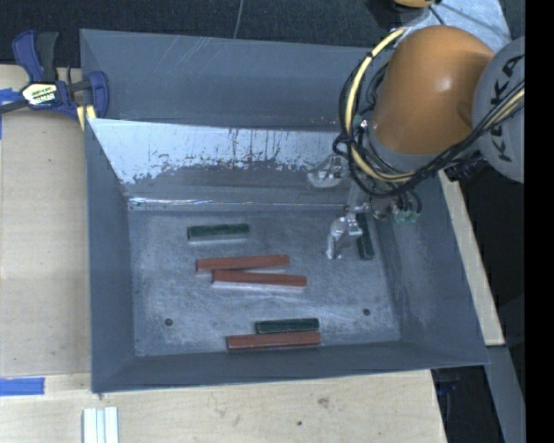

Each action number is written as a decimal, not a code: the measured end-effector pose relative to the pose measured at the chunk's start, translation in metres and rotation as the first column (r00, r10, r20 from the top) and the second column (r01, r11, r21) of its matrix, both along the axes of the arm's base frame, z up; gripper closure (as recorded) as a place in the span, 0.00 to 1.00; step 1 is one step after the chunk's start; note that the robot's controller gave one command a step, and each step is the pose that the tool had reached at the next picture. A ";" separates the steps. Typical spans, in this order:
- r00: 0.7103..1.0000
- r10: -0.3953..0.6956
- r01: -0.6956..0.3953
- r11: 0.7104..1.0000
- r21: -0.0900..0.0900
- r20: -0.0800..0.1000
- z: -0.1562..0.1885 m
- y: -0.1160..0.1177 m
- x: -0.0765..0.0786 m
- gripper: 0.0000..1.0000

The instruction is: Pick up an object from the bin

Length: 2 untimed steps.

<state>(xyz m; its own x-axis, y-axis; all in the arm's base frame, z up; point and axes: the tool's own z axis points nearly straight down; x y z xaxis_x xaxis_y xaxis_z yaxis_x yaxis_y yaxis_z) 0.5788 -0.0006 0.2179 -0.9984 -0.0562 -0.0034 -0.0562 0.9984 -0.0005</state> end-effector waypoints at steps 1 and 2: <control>1.000 0.000 0.000 1.000 0.000 0.000 0.000 0.000 0.000 0.00; 1.000 0.005 -0.005 1.000 0.000 0.003 -0.002 0.001 0.001 0.00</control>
Offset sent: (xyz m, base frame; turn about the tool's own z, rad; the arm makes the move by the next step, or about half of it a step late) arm 0.0083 0.0350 -0.1479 -0.2084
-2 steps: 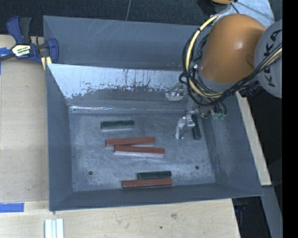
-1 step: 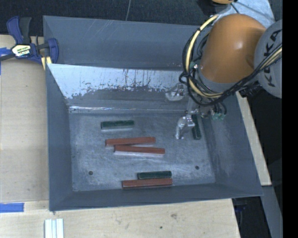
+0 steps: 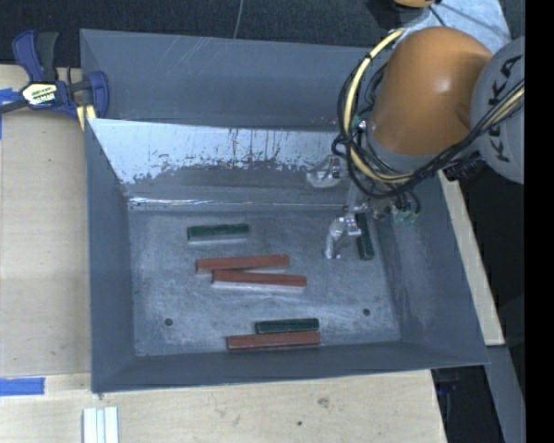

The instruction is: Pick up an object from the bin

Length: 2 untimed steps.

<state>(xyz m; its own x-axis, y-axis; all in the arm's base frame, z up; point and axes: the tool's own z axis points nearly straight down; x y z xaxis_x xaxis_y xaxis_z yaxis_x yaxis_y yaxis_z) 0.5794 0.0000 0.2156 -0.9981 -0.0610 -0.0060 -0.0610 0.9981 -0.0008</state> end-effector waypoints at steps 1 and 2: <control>0.994 0.111 -0.111 0.994 0.001 -0.013 0.020 0.001 -0.005 0.00; 0.993 0.117 -0.117 0.993 -0.001 0.009 0.001 0.036 -0.016 0.00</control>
Offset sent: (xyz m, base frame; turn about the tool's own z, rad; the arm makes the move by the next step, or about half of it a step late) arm -0.0463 0.1047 -0.1075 -0.0866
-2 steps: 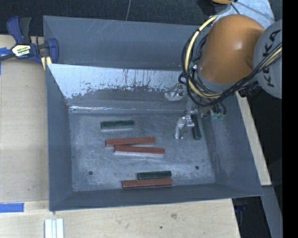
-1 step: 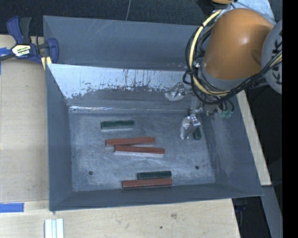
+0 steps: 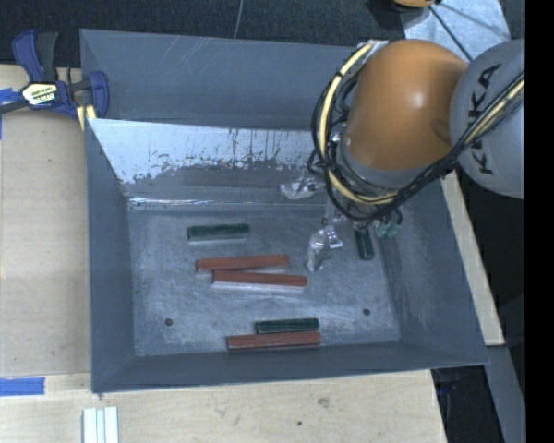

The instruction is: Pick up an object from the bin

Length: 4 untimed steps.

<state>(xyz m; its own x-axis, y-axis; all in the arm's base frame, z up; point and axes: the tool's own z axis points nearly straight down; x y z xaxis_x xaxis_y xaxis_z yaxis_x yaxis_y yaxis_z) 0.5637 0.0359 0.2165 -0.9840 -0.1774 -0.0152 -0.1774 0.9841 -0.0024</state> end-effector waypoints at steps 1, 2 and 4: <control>1.000 0.019 -0.019 1.000 0.001 -0.007 -0.077 0.002 0.014 0.00; 0.998 -0.045 0.045 0.999 -0.007 -0.032 -0.133 0.005 0.018 1.00; 1.000 0.029 -0.029 1.000 0.000 -0.012 -0.013 0.017 0.019 1.00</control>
Offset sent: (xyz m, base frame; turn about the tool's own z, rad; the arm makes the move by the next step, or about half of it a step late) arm 0.0156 0.0081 -0.1465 0.0466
